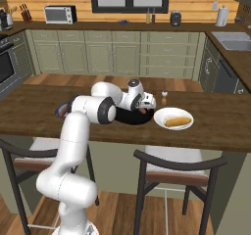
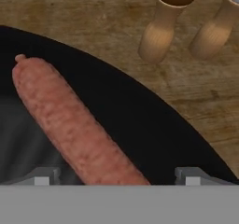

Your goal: Place one bun and one sausage from the bowl on each plate.

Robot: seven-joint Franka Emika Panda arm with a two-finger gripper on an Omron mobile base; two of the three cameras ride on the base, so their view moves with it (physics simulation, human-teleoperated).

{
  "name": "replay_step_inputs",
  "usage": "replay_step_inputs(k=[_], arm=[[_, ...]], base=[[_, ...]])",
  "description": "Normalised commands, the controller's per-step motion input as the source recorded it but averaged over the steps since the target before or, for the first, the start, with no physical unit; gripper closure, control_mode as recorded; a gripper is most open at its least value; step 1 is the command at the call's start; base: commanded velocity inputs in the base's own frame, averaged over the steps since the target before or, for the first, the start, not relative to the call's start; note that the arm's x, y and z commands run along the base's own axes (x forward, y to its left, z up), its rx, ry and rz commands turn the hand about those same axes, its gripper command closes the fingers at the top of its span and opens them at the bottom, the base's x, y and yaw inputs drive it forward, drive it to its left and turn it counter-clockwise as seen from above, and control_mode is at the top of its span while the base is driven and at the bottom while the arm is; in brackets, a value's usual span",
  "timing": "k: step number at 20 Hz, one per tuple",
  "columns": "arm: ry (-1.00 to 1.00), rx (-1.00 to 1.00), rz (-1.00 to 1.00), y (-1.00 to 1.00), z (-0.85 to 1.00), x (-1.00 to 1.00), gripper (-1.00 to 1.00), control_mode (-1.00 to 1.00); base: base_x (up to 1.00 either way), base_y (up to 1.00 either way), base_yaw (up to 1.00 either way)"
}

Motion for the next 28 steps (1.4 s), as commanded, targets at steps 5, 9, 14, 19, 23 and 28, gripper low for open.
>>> replay_step_inputs(k=[5,9,14,19,23,28], arm=[[0.03,0.00,-0.01,0.11,-0.62,-0.09,-1.00,-1.00],[0.01,0.00,0.00,0.29,-0.59,-0.09,1.00,-1.00],[0.00,0.02,0.00,-0.09,-0.82,-0.06,1.00,-1.00],[0.00,-0.03,0.04,-0.01,-0.68,0.00,1.00,-1.00],[0.00,-0.03,0.01,0.01,-0.01,-0.34,1.00,-1.00],[-0.09,-0.06,0.00,0.03,0.18,-0.44,1.00,-1.00]], base=[[0.00,0.00,0.00],[0.00,0.00,0.00],[0.00,0.00,0.00],[0.00,0.00,0.00],[0.00,0.00,0.00],[0.00,0.00,0.00]])
